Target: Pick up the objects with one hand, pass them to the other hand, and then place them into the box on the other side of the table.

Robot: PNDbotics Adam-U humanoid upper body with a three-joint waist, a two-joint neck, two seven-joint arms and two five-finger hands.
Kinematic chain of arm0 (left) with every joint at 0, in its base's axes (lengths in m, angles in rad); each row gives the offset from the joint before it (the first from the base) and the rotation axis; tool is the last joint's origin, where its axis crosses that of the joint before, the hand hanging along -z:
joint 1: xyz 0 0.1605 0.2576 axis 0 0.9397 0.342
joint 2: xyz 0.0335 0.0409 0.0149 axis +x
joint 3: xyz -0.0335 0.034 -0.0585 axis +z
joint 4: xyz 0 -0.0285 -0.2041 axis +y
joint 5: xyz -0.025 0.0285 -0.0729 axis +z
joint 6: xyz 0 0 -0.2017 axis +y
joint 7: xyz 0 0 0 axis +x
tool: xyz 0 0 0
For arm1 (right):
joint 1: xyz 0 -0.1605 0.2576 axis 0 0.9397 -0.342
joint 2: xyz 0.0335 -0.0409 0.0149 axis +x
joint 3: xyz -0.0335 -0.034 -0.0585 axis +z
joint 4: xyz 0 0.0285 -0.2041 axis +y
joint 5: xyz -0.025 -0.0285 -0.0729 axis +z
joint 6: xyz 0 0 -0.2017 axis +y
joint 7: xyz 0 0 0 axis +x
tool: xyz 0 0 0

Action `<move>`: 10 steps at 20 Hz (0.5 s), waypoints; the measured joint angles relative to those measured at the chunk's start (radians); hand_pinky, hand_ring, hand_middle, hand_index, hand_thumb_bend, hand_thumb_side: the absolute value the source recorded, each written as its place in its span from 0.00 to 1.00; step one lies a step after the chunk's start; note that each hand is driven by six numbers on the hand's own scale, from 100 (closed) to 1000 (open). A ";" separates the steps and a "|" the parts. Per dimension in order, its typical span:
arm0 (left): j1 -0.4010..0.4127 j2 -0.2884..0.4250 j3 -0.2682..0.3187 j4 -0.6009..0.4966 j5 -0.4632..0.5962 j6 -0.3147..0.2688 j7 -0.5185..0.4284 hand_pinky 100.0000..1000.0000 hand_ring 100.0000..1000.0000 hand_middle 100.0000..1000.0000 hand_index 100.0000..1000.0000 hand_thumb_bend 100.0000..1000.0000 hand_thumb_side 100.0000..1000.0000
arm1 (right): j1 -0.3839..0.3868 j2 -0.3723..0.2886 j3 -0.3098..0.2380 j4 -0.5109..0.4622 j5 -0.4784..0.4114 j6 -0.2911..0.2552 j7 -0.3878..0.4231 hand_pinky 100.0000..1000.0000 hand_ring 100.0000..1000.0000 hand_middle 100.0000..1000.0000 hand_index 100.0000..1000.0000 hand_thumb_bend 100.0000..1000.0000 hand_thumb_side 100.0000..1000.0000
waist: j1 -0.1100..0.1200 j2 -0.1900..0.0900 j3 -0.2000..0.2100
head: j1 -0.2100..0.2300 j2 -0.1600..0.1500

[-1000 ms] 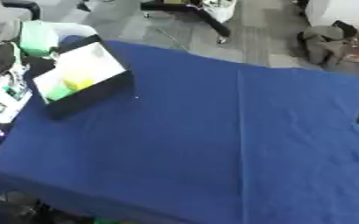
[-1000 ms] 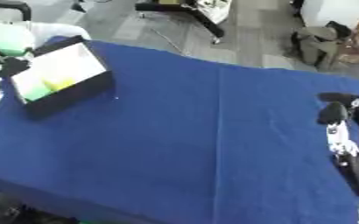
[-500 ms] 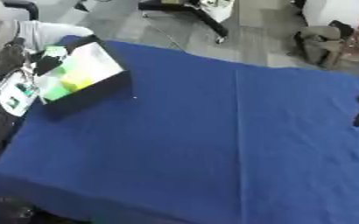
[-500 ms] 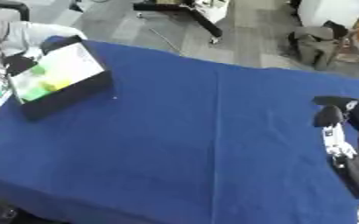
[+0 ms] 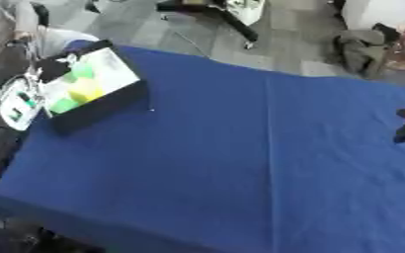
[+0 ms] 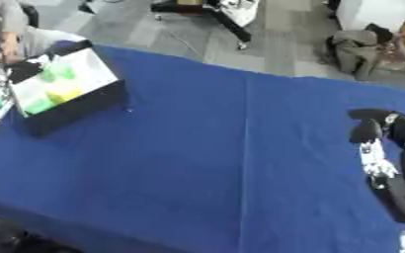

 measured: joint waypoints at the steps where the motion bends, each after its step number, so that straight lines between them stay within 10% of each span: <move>1: -0.008 -0.009 -0.016 -0.021 0.013 -0.013 0.013 0.85 0.72 0.71 0.89 0.43 0.61 | 0.001 0.000 0.000 0.000 0.000 -0.001 -0.001 0.52 0.45 0.43 0.68 0.00 0.86 | -0.001 -0.003 0.001 | -0.006 0.000; 3: -0.025 -0.033 -0.055 -0.070 0.039 -0.042 0.039 0.85 0.71 0.70 0.88 0.42 0.59 | 0.009 0.000 -0.005 0.000 0.000 -0.002 -0.002 0.52 0.46 0.45 0.69 0.00 0.84 | -0.002 -0.011 0.001 | -0.026 0.006; 4: -0.029 -0.046 -0.075 -0.091 0.047 -0.056 0.051 0.85 0.71 0.69 0.88 0.72 0.62 | 0.014 0.000 -0.007 0.000 0.000 -0.003 -0.004 0.53 0.47 0.47 0.70 0.00 0.89 | -0.002 -0.016 0.000 | -0.038 0.010; 5: -0.031 -0.063 -0.097 -0.116 0.053 -0.071 0.065 0.85 0.71 0.70 0.88 0.41 0.58 | 0.018 0.000 -0.011 0.000 0.000 -0.003 -0.007 0.54 0.48 0.49 0.71 0.00 0.83 | -0.002 -0.022 -0.004 | -0.053 0.014; 10: 0.010 -0.166 -0.188 -0.233 0.067 -0.143 0.118 0.86 0.71 0.70 0.88 0.40 0.58 | 0.054 -0.001 -0.030 0.000 -0.006 0.008 -0.027 0.57 0.56 0.59 0.74 0.00 0.81 | -0.002 -0.058 -0.073 | -0.151 0.019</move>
